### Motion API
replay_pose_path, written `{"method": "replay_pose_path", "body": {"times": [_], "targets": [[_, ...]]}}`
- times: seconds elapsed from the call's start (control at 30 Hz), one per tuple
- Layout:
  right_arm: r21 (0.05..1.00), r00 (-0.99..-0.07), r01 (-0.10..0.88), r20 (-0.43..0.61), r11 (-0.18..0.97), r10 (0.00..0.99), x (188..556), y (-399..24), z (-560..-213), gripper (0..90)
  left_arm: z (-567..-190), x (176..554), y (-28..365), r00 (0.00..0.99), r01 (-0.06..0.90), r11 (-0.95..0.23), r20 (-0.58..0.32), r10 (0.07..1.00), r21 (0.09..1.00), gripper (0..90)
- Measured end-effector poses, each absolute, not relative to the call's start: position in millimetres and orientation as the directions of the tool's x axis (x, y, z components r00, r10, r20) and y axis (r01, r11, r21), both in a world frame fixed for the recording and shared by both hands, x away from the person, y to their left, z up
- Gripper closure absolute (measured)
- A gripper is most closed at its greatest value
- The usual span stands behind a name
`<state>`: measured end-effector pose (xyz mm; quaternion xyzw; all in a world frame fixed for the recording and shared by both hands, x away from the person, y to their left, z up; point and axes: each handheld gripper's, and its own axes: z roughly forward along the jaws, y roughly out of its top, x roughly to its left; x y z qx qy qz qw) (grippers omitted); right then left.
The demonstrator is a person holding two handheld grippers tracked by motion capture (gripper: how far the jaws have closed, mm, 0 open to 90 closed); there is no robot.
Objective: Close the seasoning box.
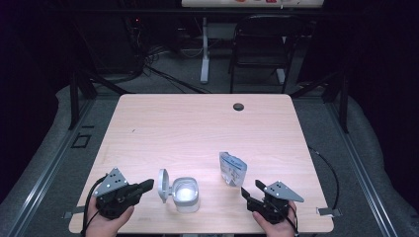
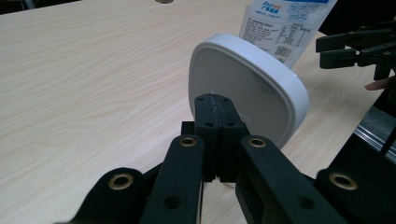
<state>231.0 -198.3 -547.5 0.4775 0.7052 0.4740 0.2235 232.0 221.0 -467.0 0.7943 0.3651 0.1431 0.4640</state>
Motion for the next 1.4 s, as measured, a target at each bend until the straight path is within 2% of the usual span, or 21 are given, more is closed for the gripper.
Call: {"method": "replay_pose_path", "body": {"times": [0.4,0.53,1.4], "targets": [[0.88,-0.444,0.465,0.136,0.098,0.886,230.8,-199.4,-548.0,39.6,-466.1,230.8,216.1,0.7,0.44,-0.305,-0.11,0.705,0.845,90.0],[0.879,-0.441,0.473,0.173,0.064,0.881,230.9,-200.1,-546.9,39.6,-466.8,230.8,213.1,0.706,0.44,-0.311,-0.11,0.7,0.842,90.0],[0.879,-0.431,0.473,0.173,0.058,0.885,231.1,-204.9,-547.0,39.6,-471.2,231.5,194.3,0.732,0.439,-0.323,-0.124,0.67,0.839,90.0]]}}
